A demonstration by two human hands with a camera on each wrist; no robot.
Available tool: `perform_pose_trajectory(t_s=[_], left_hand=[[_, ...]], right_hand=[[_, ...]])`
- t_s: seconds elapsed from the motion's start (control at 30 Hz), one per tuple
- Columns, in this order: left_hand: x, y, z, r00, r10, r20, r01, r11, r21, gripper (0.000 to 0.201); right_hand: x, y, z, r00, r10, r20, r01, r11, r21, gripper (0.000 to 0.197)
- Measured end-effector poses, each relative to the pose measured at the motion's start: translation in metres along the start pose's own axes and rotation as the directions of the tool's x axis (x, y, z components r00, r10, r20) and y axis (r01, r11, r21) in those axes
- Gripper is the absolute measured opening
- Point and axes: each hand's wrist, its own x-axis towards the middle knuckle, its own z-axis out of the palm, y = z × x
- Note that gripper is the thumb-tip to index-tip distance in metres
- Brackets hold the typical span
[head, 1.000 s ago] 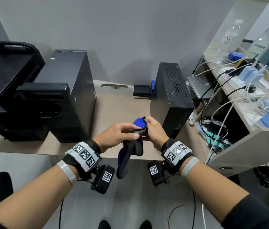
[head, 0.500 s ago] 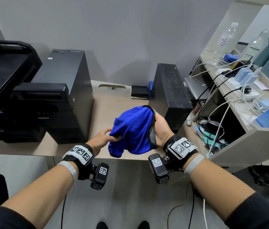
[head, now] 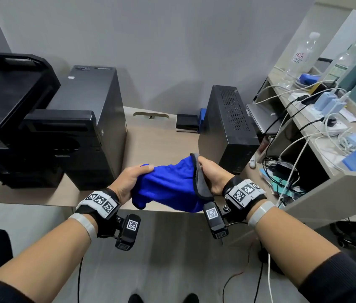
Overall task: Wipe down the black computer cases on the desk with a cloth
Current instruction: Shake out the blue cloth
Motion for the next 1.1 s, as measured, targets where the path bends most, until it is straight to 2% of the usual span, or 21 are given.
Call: perform_pose_trajectory(t_s=[0.03, 0.13, 0.2, 0.27, 0.33, 0.4, 0.47, 0.53, 0.57, 0.63, 0.7, 0.73, 0.77, 0.8, 0.87, 0.9, 0.97, 1.03, 1.1], left_hand=[[-0.001, 0.002, 0.000, 1.000, 0.007, -0.004, -0.007, 1.000, 0.002, 0.027], [-0.002, 0.009, -0.001, 1.000, -0.010, -0.024, 0.009, 0.998, -0.059, 0.044], [-0.002, 0.015, -0.002, 0.999, -0.003, -0.034, -0.002, 0.988, -0.153, 0.047], [-0.001, 0.018, -0.004, 0.999, 0.007, -0.050, -0.019, 0.967, -0.255, 0.050], [0.002, 0.018, -0.007, 0.997, 0.019, -0.072, -0.040, 0.954, -0.298, 0.053], [0.004, 0.017, -0.010, 0.993, 0.029, -0.110, -0.060, 0.957, -0.283, 0.058], [0.005, 0.017, -0.013, 0.986, 0.042, -0.161, -0.082, 0.964, -0.252, 0.065], [0.005, 0.017, -0.015, 0.980, 0.056, -0.189, -0.099, 0.969, -0.228, 0.070], [0.004, 0.018, -0.015, 0.981, 0.063, -0.183, -0.104, 0.970, -0.222, 0.072], [0.002, 0.016, -0.013, 0.984, 0.073, -0.161, -0.106, 0.972, -0.208, 0.076], [0.002, 0.015, -0.014, 0.986, 0.083, -0.147, -0.110, 0.976, -0.188, 0.076], [0.003, 0.013, -0.016, 0.986, 0.080, -0.144, -0.105, 0.978, -0.178, 0.070], [0.003, 0.012, -0.019, 0.986, 0.070, -0.151, -0.096, 0.981, -0.167, 0.060], [0.001, 0.011, -0.021, 0.983, 0.056, -0.176, -0.082, 0.986, -0.146, 0.043], [-0.001, 0.010, -0.024, 0.959, 0.036, -0.280, -0.059, 0.995, -0.075, 0.013], [-0.001, 0.009, -0.026, 0.940, 0.051, -0.337, -0.063, 0.998, -0.025, 0.007], [-0.001, 0.005, -0.032, 0.905, 0.109, -0.410, -0.083, 0.993, 0.081, 0.014], [0.000, 0.000, -0.040, 0.888, 0.156, -0.433, -0.089, 0.981, 0.171, 0.022], [0.001, -0.005, -0.043, 0.889, 0.172, -0.424, -0.078, 0.970, 0.230, 0.032]], right_hand=[[-0.001, -0.003, -0.001, 0.999, 0.025, 0.021, -0.025, 0.999, -0.022, 0.046], [-0.001, -0.016, -0.006, 0.997, 0.067, -0.038, -0.068, 0.997, -0.021, 0.048], [0.001, -0.016, -0.011, 0.995, 0.101, -0.021, -0.100, 0.994, 0.045, 0.065], [0.005, -0.004, -0.018, 0.985, 0.174, 0.004, -0.174, 0.985, 0.010, 0.085], [0.004, 0.007, -0.019, 0.983, 0.181, 0.020, -0.180, 0.983, -0.026, 0.082], [0.001, 0.007, -0.016, 0.995, 0.087, 0.052, -0.090, 0.993, 0.078, 0.058], [0.002, -0.002, -0.013, 0.995, -0.098, 0.013, 0.091, 0.963, 0.253, 0.031], [0.007, -0.010, -0.011, 0.960, -0.271, -0.068, 0.276, 0.888, 0.366, 0.031], [0.010, -0.008, -0.009, 0.951, -0.298, -0.082, 0.307, 0.875, 0.374, 0.038], [0.015, 0.004, -0.004, 0.975, -0.221, -0.009, 0.217, 0.947, 0.237, 0.057], [0.017, 0.016, 0.002, 0.992, -0.106, 0.070, 0.104, 0.994, 0.025, 0.060], [0.020, 0.019, 0.004, 0.993, -0.096, 0.064, 0.098, 0.995, -0.032, 0.063], [0.020, 0.020, 0.007, 0.993, -0.111, 0.041, 0.113, 0.992, -0.061, 0.064], [0.021, 0.019, 0.009, 0.990, -0.140, -0.005, 0.139, 0.985, -0.101, 0.081], [0.022, 0.015, 0.007, 0.975, -0.215, -0.049, 0.198, 0.951, -0.238, 0.091], [0.020, 0.013, 0.004, 0.970, -0.241, -0.039, 0.217, 0.923, -0.317, 0.087], [0.015, 0.013, -0.002, 0.957, -0.290, 0.008, 0.263, 0.855, -0.446, 0.069], [0.012, 0.014, -0.010, 0.951, -0.308, 0.028, 0.268, 0.775, -0.572, 0.060], [0.011, 0.017, -0.016, 0.951, -0.308, -0.007, 0.222, 0.700, -0.679, 0.052]])
